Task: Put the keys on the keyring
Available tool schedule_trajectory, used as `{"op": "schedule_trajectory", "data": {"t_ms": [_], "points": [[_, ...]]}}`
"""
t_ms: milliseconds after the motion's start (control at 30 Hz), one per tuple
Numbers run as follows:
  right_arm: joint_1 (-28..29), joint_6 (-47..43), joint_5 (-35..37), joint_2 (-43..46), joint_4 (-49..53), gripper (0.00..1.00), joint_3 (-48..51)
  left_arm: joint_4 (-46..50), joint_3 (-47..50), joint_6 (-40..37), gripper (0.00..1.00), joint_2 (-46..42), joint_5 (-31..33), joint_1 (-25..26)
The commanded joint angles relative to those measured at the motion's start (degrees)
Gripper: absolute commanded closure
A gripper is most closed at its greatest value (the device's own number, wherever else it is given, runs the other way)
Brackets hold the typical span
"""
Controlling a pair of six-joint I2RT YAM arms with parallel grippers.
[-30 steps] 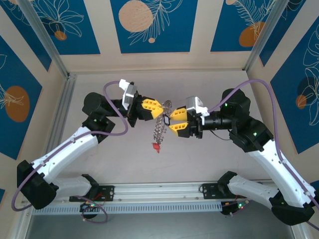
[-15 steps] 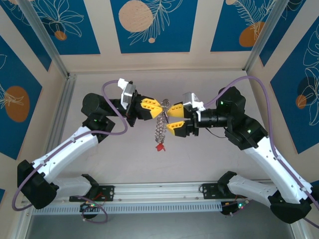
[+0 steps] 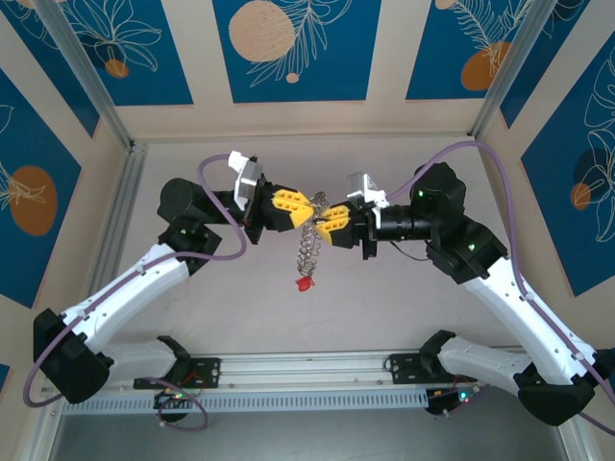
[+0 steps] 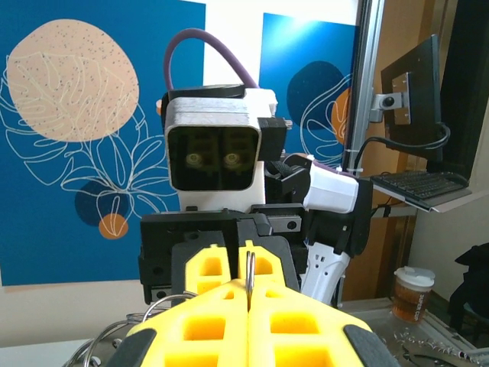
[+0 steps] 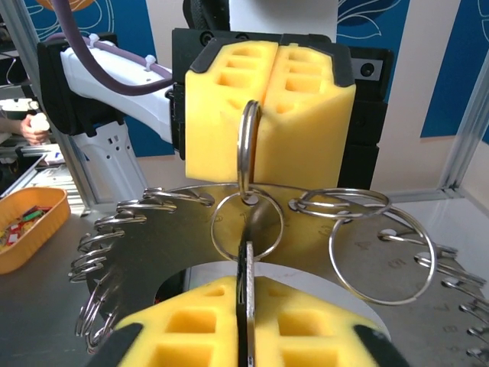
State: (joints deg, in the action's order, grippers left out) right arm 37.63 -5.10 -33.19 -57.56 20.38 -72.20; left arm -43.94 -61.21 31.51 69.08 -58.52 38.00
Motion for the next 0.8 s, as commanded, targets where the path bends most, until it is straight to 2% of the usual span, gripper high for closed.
{"op": "schedule_trajectory", "data": {"t_ms": [0,167,333,433,667,767], "points": [[-0.2,-1.1,1.2,0.9,2.0,0.98,-1.5,1.0,-0.8,-2.8,1.00,-2.1,0.7,-1.1],[-0.2,-3.7,6.1,2.1,5.8,1.00,-3.1,7.9,0.1,-8.5,1.00,-4.1,3.8,-2.0],[-0.3,-7.6,14.8,1.2,13.3,1.00,-7.6,24.8,0.2,-21.6,1.00,-7.1,9.9,-2.1],[-0.2,-8.4,16.5,-0.3,16.0,1.00,-9.8,31.8,0.6,-26.5,1.00,-7.7,13.7,-2.1],[0.1,-6.3,16.8,-5.2,15.5,1.00,-11.3,36.9,3.4,-29.7,1.00,-6.3,17.8,-2.1],[0.7,-5.7,17.9,-7.5,16.1,1.00,-12.2,37.3,4.7,-29.3,0.83,-5.7,18.3,-2.1]]}}
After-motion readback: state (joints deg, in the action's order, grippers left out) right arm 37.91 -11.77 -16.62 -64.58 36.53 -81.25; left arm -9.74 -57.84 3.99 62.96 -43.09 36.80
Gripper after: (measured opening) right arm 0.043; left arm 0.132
